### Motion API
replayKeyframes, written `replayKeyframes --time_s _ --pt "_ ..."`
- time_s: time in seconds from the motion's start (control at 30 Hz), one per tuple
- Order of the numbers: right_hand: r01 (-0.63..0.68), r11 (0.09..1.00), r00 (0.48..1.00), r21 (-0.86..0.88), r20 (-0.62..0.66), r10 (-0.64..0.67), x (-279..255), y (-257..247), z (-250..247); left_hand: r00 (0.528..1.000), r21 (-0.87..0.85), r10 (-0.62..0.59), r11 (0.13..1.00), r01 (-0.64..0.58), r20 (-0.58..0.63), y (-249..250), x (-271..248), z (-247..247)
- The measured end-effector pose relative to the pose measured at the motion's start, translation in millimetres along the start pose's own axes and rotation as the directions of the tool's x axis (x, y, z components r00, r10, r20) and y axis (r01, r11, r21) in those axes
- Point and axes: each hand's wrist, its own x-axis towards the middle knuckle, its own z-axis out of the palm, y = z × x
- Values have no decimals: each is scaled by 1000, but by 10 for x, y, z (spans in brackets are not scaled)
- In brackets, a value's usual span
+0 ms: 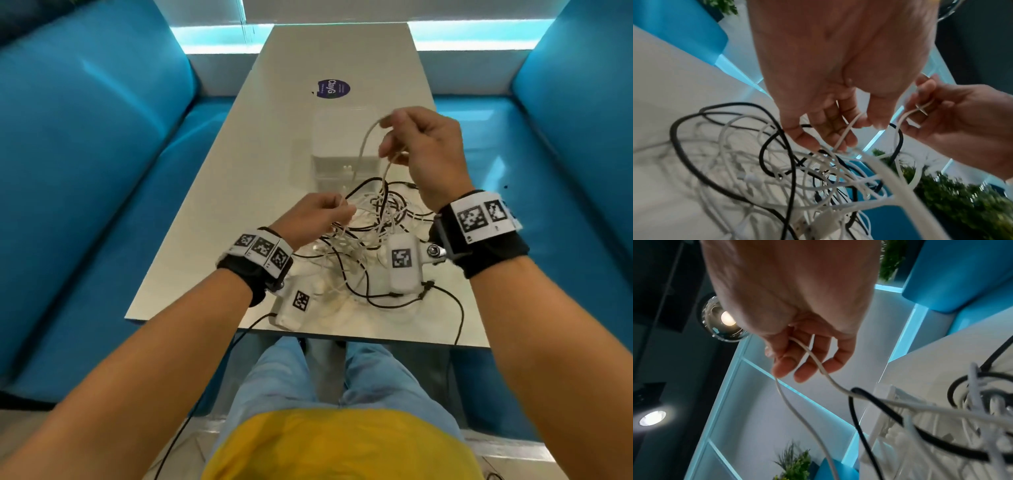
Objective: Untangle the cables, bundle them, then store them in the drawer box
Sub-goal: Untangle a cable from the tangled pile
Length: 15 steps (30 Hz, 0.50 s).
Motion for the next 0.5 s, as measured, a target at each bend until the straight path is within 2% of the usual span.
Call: replayKeyframes --time_s 0.07,0.1,0.17,0.23,0.27,0.33,0.43,0.5 --pt "-37 998 996 -43 -86 33 21 27 -114 997 -93 -4 996 -3 -71 -5 21 -12" --pt "-45 992 991 -120 -133 29 28 52 -166 995 -117 9 993 -21 -101 14 28 -29" --pt "-37 910 987 -412 -160 -32 28 90 -214 989 -88 65 993 -78 -135 42 55 -71" --pt "37 684 997 -729 -15 -70 -2 100 -166 979 -18 129 991 -133 -157 78 73 -83" --pt "100 572 995 -814 80 -61 -36 81 -109 975 15 152 988 -151 -161 88 81 -80" --pt "230 445 973 -866 216 -82 -104 35 24 970 58 179 983 -172 -162 104 91 -67" --pt "301 276 950 -913 263 -167 -138 -35 137 965 102 195 978 -179 -174 94 94 -72" --pt "382 149 921 -912 364 -138 -138 -83 179 968 125 178 980 -157 -177 111 78 -72"
